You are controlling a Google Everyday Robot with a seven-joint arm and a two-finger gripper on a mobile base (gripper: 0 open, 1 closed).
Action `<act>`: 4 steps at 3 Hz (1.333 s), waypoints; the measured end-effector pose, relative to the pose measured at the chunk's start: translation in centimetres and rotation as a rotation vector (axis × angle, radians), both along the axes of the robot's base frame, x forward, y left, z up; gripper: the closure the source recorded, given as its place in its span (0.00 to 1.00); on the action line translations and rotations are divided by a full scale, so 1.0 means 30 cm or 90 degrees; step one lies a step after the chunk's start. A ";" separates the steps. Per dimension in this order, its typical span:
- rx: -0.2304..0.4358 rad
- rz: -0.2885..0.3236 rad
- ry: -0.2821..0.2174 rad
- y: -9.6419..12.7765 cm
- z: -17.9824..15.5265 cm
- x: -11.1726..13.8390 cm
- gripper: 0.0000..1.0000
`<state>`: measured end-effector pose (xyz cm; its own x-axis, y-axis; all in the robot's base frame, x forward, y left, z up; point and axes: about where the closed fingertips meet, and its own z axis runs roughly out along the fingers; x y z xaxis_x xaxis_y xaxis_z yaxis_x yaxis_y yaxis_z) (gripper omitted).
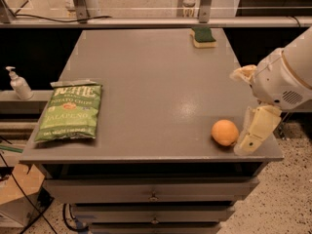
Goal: Move orange near green jalapeno chip bag
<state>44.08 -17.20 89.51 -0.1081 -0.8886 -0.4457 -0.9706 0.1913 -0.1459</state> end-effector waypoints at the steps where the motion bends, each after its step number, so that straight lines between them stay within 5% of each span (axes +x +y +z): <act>1: -0.012 -0.018 0.014 -0.018 -0.075 0.018 0.00; 2: -0.004 -0.027 0.034 -0.019 -0.146 0.030 0.00; 4: 0.038 -0.044 0.063 0.005 -0.210 0.040 0.41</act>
Offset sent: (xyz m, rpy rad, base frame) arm 0.0134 -0.0079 -0.0689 0.0137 0.0935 -0.0644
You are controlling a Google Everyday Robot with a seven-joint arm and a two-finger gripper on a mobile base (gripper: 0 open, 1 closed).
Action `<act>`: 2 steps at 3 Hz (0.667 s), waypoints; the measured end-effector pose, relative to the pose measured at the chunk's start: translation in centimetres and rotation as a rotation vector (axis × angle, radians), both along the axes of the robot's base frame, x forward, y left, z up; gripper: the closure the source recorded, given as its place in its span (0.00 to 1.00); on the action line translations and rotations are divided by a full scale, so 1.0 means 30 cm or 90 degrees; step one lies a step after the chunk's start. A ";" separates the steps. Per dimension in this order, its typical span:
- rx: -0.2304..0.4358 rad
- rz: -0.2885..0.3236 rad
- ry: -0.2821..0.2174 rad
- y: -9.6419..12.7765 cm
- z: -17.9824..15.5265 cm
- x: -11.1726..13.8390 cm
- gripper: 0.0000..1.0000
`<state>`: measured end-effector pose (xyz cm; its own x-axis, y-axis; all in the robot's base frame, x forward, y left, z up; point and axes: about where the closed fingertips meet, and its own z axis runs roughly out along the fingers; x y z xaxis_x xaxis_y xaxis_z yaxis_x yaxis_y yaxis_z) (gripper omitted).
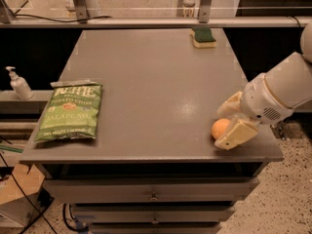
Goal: Move orange near green jalapeno chip bag
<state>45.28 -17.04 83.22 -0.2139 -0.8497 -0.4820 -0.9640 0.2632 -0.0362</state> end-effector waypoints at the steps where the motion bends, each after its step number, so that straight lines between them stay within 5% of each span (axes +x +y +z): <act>1: 0.011 -0.004 0.011 0.007 -0.020 0.001 0.64; 2: 0.015 -0.005 0.008 0.013 -0.012 0.008 0.87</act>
Offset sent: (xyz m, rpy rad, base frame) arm 0.0066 0.0032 -0.0001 0.0346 0.0079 -0.0163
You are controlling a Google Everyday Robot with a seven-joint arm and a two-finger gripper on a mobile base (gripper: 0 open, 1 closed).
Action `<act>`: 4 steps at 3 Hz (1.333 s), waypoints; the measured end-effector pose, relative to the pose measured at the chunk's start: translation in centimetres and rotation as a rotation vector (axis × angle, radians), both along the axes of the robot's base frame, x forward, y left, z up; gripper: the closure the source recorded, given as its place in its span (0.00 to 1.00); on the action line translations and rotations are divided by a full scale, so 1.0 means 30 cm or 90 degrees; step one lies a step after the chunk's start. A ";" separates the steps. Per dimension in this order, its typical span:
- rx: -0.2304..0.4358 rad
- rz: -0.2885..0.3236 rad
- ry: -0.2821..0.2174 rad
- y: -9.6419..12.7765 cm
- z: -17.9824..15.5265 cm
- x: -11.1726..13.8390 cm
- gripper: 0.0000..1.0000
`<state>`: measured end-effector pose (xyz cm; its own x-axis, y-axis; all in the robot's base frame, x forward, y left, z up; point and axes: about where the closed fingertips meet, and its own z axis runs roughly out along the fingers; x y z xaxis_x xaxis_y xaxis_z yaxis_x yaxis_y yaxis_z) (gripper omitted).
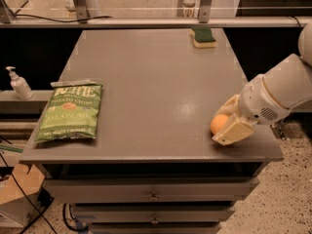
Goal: Move orange near green jalapeno chip bag
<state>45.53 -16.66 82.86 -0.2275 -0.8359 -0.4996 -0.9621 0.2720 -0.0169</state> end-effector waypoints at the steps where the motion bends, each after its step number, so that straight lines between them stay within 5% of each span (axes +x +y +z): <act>1: 0.014 -0.005 -0.058 -0.005 0.129 0.042 1.00; 2: -0.016 -0.038 -0.147 -0.102 0.321 0.014 1.00; 3: 0.001 -0.022 -0.139 -0.081 0.326 0.005 1.00; 4: 0.052 0.037 -0.128 0.055 0.277 0.031 1.00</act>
Offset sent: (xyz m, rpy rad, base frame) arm -0.0146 -0.0774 0.1916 -0.1005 -0.4384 -0.1415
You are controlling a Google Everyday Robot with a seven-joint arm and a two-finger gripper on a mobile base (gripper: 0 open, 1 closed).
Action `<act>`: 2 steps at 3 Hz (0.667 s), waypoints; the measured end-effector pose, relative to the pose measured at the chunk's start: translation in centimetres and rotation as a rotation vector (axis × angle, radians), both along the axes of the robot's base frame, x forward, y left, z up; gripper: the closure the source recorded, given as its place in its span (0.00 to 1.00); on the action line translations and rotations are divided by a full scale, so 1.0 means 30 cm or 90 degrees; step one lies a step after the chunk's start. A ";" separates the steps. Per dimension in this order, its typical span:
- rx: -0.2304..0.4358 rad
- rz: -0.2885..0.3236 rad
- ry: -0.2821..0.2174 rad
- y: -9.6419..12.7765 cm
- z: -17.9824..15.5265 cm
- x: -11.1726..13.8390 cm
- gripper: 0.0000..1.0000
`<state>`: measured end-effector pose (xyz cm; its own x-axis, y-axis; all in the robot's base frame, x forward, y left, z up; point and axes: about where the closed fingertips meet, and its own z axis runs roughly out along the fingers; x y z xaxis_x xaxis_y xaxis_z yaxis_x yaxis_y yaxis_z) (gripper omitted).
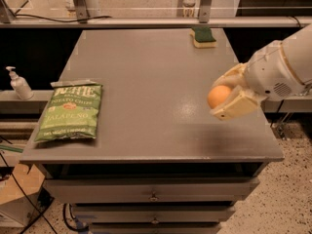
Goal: Move orange near green jalapeno chip bag
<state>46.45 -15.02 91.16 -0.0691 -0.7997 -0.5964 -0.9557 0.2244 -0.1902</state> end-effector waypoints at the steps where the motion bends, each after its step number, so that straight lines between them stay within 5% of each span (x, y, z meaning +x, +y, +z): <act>1: 0.071 0.071 0.013 0.177 -0.038 0.032 1.00; 2: 0.137 0.148 0.022 0.365 -0.051 0.044 1.00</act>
Offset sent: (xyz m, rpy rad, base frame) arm 0.0168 0.1755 -0.0189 0.3502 0.0561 0.3829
